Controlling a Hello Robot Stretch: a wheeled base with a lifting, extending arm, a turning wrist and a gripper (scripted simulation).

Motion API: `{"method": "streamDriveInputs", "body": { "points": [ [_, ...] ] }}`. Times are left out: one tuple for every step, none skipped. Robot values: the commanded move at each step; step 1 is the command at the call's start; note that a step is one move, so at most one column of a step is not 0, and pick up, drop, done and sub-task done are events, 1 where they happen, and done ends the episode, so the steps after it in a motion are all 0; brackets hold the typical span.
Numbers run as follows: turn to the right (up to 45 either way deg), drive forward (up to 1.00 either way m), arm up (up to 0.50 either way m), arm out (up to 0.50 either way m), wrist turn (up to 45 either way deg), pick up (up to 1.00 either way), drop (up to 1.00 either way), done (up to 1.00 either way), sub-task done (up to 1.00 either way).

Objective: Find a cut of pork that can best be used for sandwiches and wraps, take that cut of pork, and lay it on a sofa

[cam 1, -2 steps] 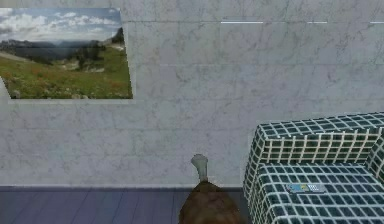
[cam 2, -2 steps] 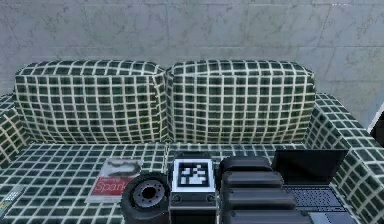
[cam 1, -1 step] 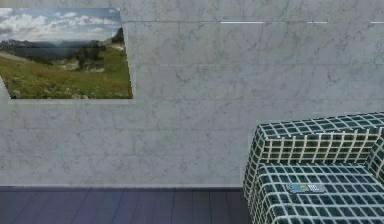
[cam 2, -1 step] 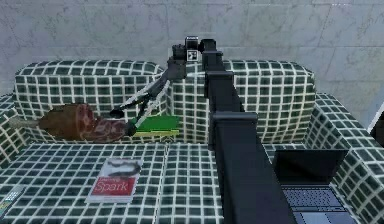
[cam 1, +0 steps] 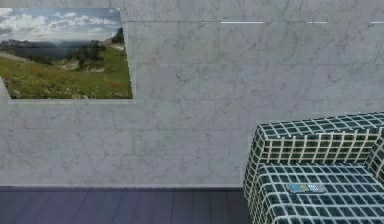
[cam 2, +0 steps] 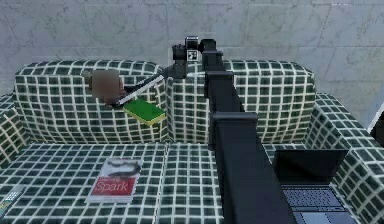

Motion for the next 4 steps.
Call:
{"method": "streamDriveInputs", "body": {
  "points": [
    [0.0,0.0,0.0,0.0,45.0,0.0,0.0,0.0,0.0],
    [0.0,0.0,0.0,0.0,27.0,0.0,0.0,0.0,0.0],
    [0.0,0.0,-0.28,0.0,0.0,0.0,0.0,0.0,0.0],
    [0.0,0.0,-0.5,0.0,0.0,0.0,0.0,0.0,0.0]
  ]
}}
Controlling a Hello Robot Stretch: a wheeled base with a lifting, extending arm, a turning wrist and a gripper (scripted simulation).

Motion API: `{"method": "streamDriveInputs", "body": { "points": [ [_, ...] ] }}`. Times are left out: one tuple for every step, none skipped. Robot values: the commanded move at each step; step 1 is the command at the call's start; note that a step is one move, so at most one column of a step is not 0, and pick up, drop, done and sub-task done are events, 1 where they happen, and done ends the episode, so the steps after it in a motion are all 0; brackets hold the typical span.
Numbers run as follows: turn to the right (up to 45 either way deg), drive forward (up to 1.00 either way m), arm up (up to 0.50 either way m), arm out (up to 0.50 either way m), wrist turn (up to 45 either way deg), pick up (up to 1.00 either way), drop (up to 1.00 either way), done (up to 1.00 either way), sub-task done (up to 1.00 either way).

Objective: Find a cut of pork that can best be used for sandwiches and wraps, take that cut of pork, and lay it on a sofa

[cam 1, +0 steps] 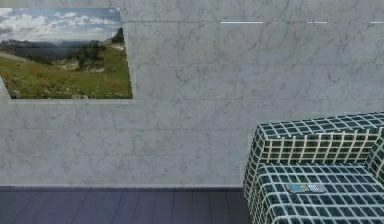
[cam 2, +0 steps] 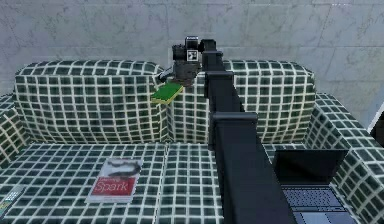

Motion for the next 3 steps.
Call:
{"method": "streamDriveInputs", "body": {
  "points": [
    [0.0,0.0,0.0,0.0,0.0,0.0,1.0,0.0,0.0],
    [0.0,0.0,0.0,-0.1,0.0,0.0,0.0,0.0,0.0],
    [0.0,0.0,0.0,0.0,0.0,0.0,0.0,1.0,0.0]
  ]
}}
